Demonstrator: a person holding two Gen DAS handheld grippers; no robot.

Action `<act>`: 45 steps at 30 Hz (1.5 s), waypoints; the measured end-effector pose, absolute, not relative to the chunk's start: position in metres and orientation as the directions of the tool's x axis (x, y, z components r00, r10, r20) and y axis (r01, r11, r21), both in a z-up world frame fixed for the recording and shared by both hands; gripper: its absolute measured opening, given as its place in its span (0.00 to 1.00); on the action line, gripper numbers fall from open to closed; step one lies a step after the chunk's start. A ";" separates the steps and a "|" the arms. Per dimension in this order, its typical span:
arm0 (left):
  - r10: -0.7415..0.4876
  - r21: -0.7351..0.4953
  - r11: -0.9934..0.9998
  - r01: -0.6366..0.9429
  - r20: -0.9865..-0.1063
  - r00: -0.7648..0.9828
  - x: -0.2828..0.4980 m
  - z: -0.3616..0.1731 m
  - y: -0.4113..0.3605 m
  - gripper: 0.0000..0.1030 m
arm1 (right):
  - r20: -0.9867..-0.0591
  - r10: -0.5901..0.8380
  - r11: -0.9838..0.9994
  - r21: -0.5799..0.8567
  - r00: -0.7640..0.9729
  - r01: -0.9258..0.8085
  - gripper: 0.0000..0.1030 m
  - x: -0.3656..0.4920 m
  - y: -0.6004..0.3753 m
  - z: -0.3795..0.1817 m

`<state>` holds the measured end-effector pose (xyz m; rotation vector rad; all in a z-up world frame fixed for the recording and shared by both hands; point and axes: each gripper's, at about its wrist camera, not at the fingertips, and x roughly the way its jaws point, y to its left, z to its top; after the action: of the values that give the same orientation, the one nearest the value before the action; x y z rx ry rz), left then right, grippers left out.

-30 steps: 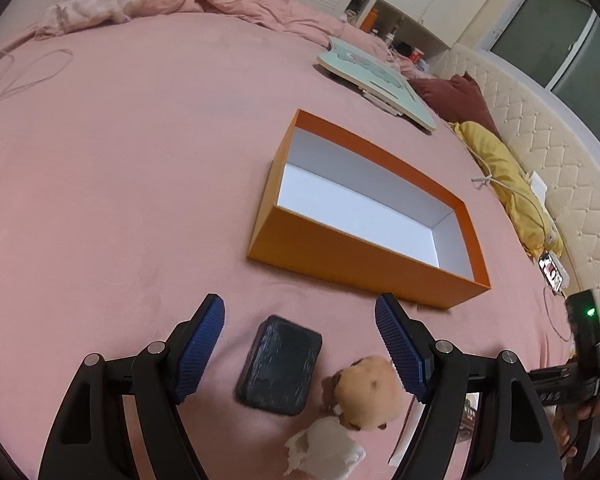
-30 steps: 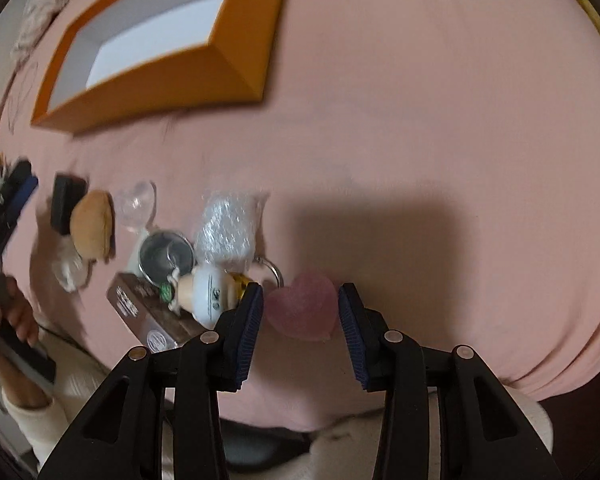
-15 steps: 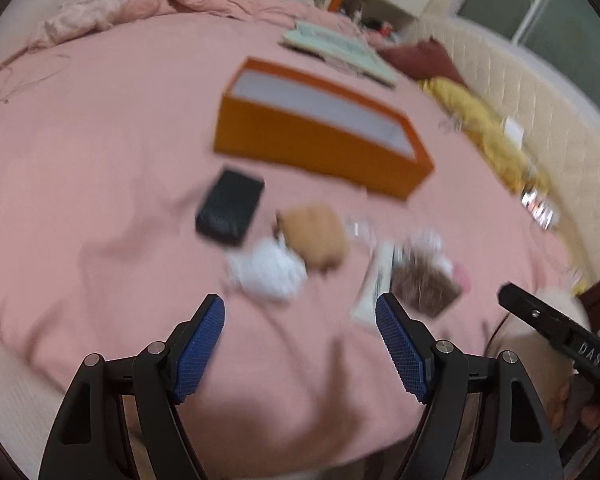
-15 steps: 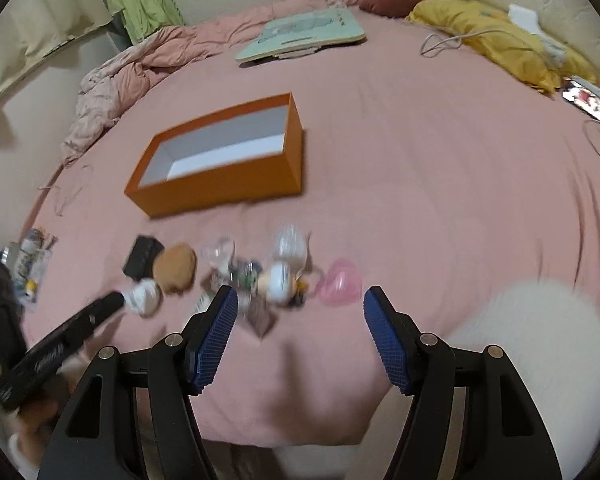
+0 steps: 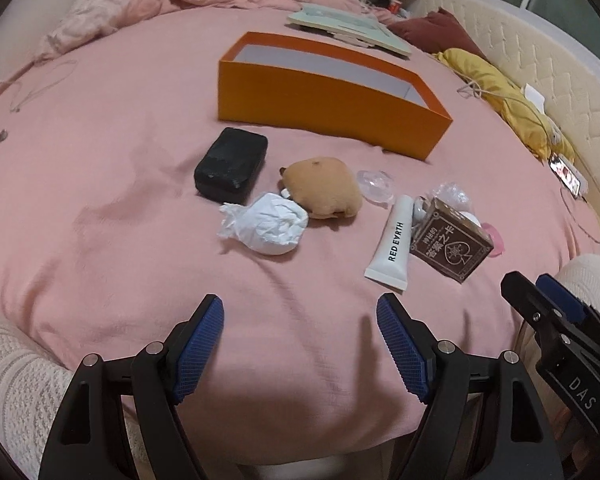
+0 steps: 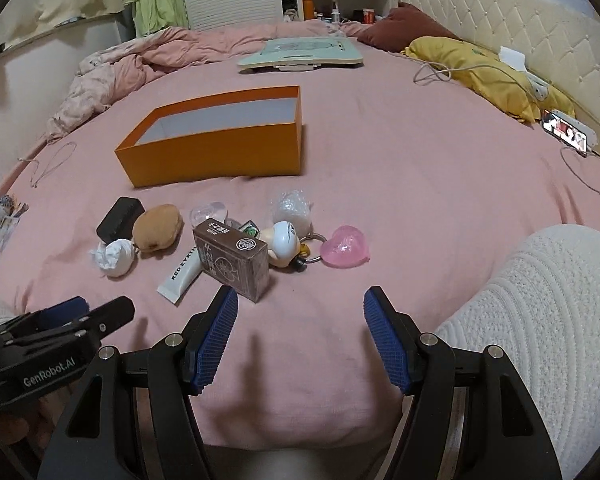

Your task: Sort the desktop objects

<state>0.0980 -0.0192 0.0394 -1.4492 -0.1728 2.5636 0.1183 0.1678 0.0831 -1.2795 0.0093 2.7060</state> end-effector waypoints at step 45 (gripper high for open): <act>0.252 -0.283 -0.959 -0.024 -0.810 -0.529 0.095 0.042 -0.031 0.77 | -0.761 0.041 -0.996 0.021 -0.647 -0.088 0.65 0.149 0.185 0.093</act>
<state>0.0945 -0.0313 0.0417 -1.4317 -0.3565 2.5912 0.1494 0.1854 0.0929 -1.2857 0.0866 2.7865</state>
